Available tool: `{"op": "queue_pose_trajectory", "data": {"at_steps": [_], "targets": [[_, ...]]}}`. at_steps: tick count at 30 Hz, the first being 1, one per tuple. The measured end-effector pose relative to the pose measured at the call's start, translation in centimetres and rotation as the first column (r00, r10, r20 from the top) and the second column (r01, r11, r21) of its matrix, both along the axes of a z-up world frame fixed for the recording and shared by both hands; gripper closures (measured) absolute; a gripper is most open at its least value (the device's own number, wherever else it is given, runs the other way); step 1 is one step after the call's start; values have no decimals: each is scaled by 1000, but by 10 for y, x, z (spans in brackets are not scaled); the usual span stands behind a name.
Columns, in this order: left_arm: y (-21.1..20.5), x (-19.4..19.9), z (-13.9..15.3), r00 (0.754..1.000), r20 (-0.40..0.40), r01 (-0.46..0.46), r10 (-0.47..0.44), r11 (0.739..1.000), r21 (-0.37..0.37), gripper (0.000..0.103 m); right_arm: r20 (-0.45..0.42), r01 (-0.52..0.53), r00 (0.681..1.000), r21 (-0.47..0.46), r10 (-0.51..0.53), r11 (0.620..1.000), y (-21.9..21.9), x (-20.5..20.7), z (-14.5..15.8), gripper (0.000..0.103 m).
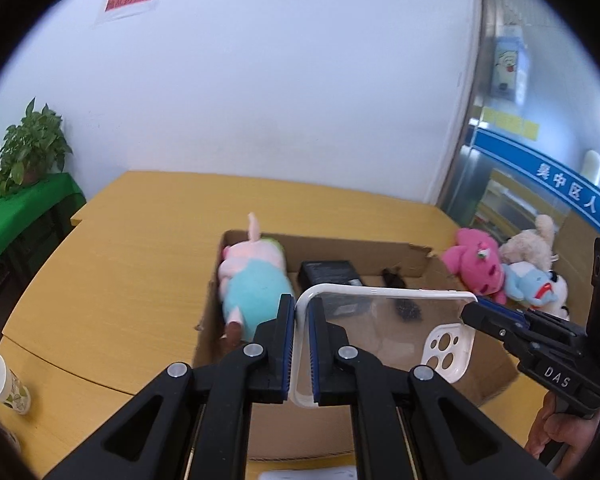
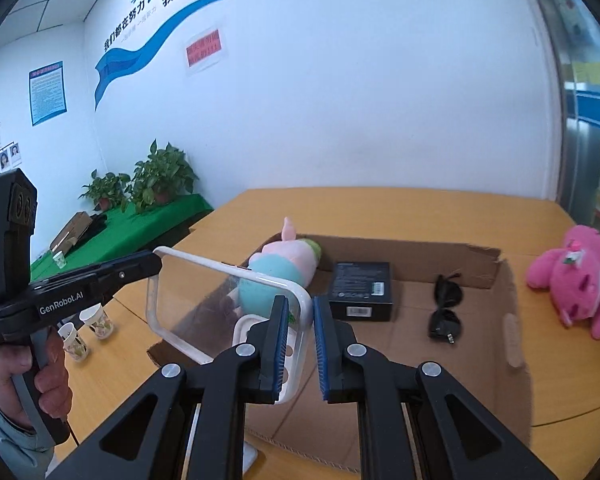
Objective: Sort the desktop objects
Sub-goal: 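Carry the phone case into the box and open both grippers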
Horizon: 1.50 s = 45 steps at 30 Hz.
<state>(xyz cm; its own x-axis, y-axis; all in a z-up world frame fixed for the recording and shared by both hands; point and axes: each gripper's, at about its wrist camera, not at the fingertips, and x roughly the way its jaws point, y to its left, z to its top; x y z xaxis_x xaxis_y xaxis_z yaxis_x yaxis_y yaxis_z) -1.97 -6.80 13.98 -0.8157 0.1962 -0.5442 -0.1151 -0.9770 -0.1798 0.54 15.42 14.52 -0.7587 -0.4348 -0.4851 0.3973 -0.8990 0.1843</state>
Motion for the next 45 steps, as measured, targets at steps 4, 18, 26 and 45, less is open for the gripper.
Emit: {"op": "queue_pose_trajectory", "data": {"at_steps": [4, 18, 26, 45], "targets": [[-16, -34, -36, 992, 124, -39, 39, 999, -6, 97, 87, -18, 996, -42, 21, 999, -14, -36, -26, 91], [-25, -83, -109, 923, 374, -28, 96, 983, -184, 97, 445, -84, 894, 37, 59, 996, -60, -109, -126, 87], [-25, -85, -112, 910, 397, -26, 117, 973, -229, 97, 514, -112, 856, 70, 60, 991, -71, -110, -133, 83], [2, -89, -129, 882, 443, 35, 159, 917, -397, 97, 585, -98, 811, 114, 13, 989, -80, -104, -153, 82]]}}
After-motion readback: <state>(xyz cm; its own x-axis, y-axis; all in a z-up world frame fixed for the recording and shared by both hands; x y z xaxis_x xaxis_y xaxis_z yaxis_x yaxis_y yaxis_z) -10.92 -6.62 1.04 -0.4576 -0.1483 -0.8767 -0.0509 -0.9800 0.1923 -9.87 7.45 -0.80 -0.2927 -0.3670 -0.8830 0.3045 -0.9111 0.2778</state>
